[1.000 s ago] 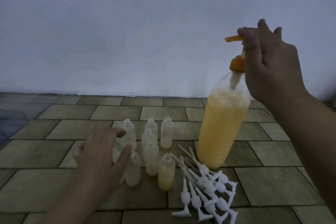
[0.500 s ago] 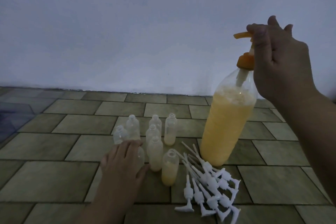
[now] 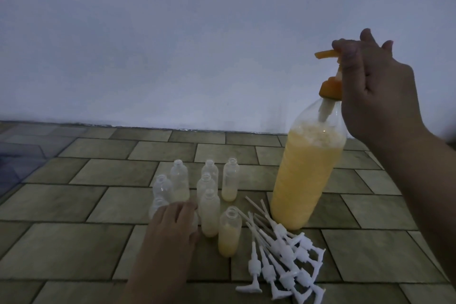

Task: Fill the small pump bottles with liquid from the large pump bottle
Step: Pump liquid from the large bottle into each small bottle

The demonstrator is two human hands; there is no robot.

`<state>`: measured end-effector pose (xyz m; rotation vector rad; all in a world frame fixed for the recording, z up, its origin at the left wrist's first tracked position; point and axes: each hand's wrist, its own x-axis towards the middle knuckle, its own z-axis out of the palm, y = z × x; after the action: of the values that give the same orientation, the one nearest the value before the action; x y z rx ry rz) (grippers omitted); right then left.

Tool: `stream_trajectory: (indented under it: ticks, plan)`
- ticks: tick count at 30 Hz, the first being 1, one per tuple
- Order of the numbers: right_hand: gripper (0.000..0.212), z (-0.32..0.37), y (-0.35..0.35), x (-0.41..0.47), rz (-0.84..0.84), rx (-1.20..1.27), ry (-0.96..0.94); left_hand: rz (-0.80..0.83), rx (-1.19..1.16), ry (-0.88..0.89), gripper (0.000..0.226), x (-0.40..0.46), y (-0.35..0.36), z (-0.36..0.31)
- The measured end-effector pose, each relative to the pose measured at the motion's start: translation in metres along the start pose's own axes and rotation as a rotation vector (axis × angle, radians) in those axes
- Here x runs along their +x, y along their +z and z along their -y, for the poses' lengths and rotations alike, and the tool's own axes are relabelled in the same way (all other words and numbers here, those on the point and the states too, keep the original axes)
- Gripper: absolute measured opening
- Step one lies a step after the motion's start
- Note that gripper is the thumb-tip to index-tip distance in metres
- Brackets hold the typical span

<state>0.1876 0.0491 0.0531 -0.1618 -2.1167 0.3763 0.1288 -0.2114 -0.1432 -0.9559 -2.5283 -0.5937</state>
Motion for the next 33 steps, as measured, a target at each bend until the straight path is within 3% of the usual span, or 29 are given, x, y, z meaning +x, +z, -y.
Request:
stream_trajectory:
  ticks: [5, 9, 12, 16, 20, 22, 25, 29, 33]
  plan:
    - [0.044, 0.0, -0.001, 0.0, -0.001, 0.002, -0.001, 0.028, -0.084, -0.037, 0.073, -0.003, -0.004, -0.002]
    - [0.044, -0.001, 0.0, 0.001, -0.007, -0.019, 0.006, -0.077, -0.197, -0.071, 0.073, 0.003, -0.016, -0.008]
    - [0.043, -0.001, 0.0, 0.001, -0.011, -0.017, 0.002, -0.156, -0.275, -0.172, 0.059, 0.015, -0.046, -0.023]
    - [0.043, 0.0, -0.001, 0.001, 0.002, -0.01, -0.005, -0.216, -0.53, -0.332, 0.041, 0.04, -0.089, -0.038]
    - [0.044, 0.001, -0.002, 0.002, 0.023, -0.031, -0.017, -0.362, -0.896, -0.299, 0.031, 0.081, -0.116, -0.053]
    - [0.044, 0.0, -0.002, 0.002, 0.02, -0.037, -0.022, -0.387, -0.993, -0.259, 0.037, 0.105, -0.118, -0.062]
    - [0.044, 0.0, -0.002, 0.002, 0.019, -0.039, -0.024, -0.273, -0.955, -0.211, 0.046, 0.136, -0.109, -0.076]
    - [0.044, -0.001, -0.001, 0.002, 0.013, -0.053, -0.025, -0.142, -0.822, -0.083, 0.041, 0.164, -0.095, -0.093]
    - [0.048, 0.0, 0.001, 0.002, 0.006, -0.066, -0.012, -0.009, -0.589, 0.059, 0.043, 0.177, -0.089, -0.102]
